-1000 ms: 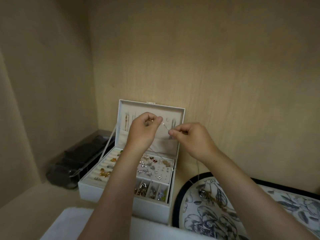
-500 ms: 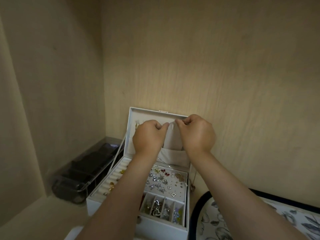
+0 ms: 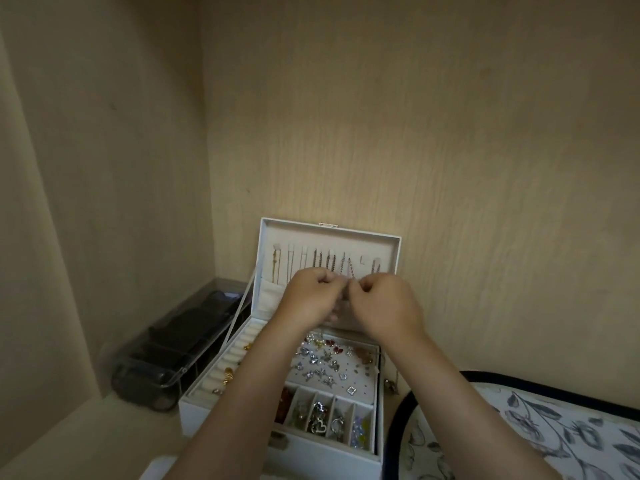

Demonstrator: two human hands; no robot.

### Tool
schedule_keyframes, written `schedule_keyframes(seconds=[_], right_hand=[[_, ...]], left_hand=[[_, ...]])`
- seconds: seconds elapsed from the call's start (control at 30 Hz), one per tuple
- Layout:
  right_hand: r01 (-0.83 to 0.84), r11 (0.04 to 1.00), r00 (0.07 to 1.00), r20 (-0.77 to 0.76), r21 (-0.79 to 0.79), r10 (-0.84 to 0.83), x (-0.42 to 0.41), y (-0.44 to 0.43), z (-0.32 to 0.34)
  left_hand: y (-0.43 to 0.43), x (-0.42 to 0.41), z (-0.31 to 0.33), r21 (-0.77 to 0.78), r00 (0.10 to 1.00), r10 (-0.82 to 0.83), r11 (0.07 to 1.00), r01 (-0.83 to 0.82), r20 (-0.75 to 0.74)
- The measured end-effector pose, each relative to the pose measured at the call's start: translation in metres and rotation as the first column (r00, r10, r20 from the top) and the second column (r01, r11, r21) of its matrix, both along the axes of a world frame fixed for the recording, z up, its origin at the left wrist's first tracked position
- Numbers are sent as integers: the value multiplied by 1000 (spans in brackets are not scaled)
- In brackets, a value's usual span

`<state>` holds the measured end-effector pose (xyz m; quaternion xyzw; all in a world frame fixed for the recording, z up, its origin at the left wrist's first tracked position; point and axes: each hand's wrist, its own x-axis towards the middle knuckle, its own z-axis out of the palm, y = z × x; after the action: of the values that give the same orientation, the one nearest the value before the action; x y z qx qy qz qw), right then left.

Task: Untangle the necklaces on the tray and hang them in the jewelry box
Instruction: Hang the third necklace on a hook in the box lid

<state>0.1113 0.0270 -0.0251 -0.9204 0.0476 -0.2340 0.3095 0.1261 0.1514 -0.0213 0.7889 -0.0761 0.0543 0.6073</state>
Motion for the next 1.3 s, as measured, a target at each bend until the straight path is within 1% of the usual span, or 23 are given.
schedule_keyframes(seconds=[0.03,0.07,0.1,0.13,0.2,0.27,0.37,0.47,0.53,0.6,0.63,0.7,0.77,0.87,0.93,1.0,1.03,1.07,1.13,1.2,1.27,1.3], right_hand=[[-67,986,996,-51,154,76,-3,-1,-3],[-128,950,983,-88,285,160,-8,-2,-5],[-182,906,963,-117,383,243,-13,-2,-6],[-228,862,936,-141,453,322,-18,-2,-7],[-304,800,878,-172,518,446,-25,-4,-5],[-337,799,856,-193,497,481,-27,-8,-4],[-337,859,862,-240,385,446,-26,-17,-1],[-377,859,810,-327,345,487,-27,-24,2],[-401,886,779,-422,233,463,-30,-28,5],[-419,898,779,-455,131,430,-30,-34,8],[-422,900,790,-441,112,425,-31,-37,10],[-428,897,822,-366,110,437,-31,-42,17],[-443,883,849,-244,156,469,-32,-45,22],[-438,870,889,-38,225,457,-31,-46,26],[-423,871,904,46,250,426,-29,-46,27],[-401,877,916,95,263,390,-29,-47,28],[-394,877,919,89,274,385,-29,-49,29],[-392,871,917,55,295,394,-30,-50,30],[-387,854,888,-108,349,446,-33,-51,29],[-395,836,807,-292,380,514,-35,-50,26],[-443,838,751,-380,319,541,-35,-47,19],[-462,843,753,-382,274,536,-34,-45,16]], left_hand=[[0,-3,0,-29,1000,-31,999,31,1],[0,-5,-2,-33,999,-49,998,50,17],[0,-7,-2,-15,997,-62,998,63,39],[-1,-10,-2,15,995,-78,997,78,57],[-3,-13,-2,65,991,-113,992,109,66],[-4,-13,-1,89,989,-126,989,119,75],[-3,-11,0,46,987,-149,988,146,67],[-2,-11,0,50,984,-170,985,167,52],[-2,-10,-2,16,993,-117,993,117,23],[0,-9,-3,13,996,-85,996,85,-6],[1,-10,-2,27,994,-103,994,104,-30],[2,-15,0,70,974,-206,975,213,-93],[1,-24,3,91,927,-345,928,360,-148],[-6,-34,4,52,836,-511,847,530,-199],[-11,-35,2,47,824,-533,834,550,-190],[-11,-34,2,70,858,-492,860,505,-148],[-10,-33,3,72,877,-465,877,475,-121],[-8,-32,4,66,893,-440,892,446,-96],[-4,-32,8,40,916,-397,916,399,-53],[-3,-32,12,16,937,-350,937,350,-9],[-3,-31,14,-27,955,-295,955,296,46],[-2,-31,14,-45,961,-267,962,271,73]])
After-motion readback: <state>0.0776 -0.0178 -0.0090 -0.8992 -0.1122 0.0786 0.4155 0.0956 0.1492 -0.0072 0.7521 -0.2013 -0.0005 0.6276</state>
